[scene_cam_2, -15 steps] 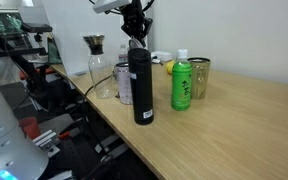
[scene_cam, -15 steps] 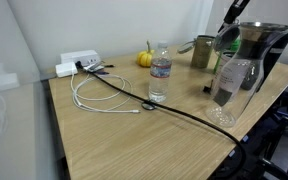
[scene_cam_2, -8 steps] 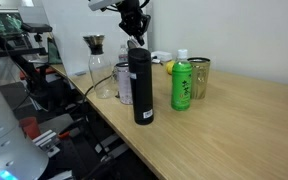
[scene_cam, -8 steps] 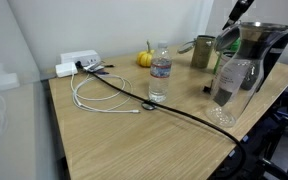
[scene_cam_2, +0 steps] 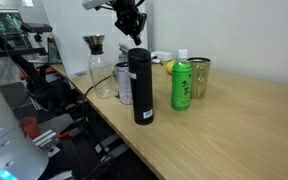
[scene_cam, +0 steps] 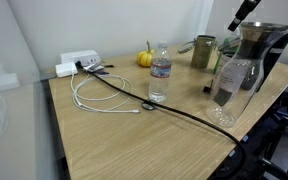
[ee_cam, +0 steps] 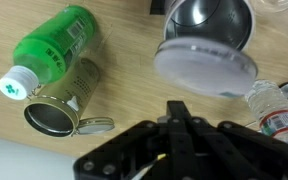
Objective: Close the white container
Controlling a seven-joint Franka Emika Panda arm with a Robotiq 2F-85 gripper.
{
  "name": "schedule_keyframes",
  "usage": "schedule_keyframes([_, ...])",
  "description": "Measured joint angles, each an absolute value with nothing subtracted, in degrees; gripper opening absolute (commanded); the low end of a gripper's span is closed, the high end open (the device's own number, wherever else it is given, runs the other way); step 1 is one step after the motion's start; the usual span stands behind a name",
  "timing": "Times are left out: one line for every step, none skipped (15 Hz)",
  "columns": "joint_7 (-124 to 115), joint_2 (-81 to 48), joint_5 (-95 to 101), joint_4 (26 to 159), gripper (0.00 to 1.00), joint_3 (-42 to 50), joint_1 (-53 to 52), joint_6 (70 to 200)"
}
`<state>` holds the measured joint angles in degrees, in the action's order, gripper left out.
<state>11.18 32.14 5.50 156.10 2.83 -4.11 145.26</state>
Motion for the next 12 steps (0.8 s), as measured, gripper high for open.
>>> schedule_keyframes([11.18,32.49,5.48,156.44,0.0,2.83,-4.11,144.9])
schedule_keyframes([11.18,32.82,5.47,156.79,0.0,2.83,-4.12,144.32])
schedule_keyframes([11.18,33.03,5.46,157.02,0.0,2.83,-4.12,143.7])
schedule_keyframes([11.19,33.22,5.45,157.21,0.0,2.84,-4.12,143.31])
schedule_keyframes([11.19,33.39,5.45,157.31,0.0,2.86,-4.12,143.13])
schedule_keyframes([11.19,33.6,5.44,157.37,0.0,2.89,-4.12,143.0])
schedule_keyframes([11.19,33.84,5.44,157.4,0.0,2.93,-4.12,142.92])
schedule_keyframes([11.19,34.15,5.43,157.44,0.0,2.98,-4.12,142.84])
schedule_keyframes([11.19,34.48,5.42,157.48,0.0,3.06,-4.12,142.72])
schedule_keyframes([11.23,34.82,5.32,157.48,0.0,3.24,-4.12,142.36])
schedule_keyframes([11.32,35.18,5.19,157.49,0.0,3.48,-4.12,141.7])
schedule_keyframes([11.61,35.62,4.94,157.5,0.0,3.9,-4.13,140.69])
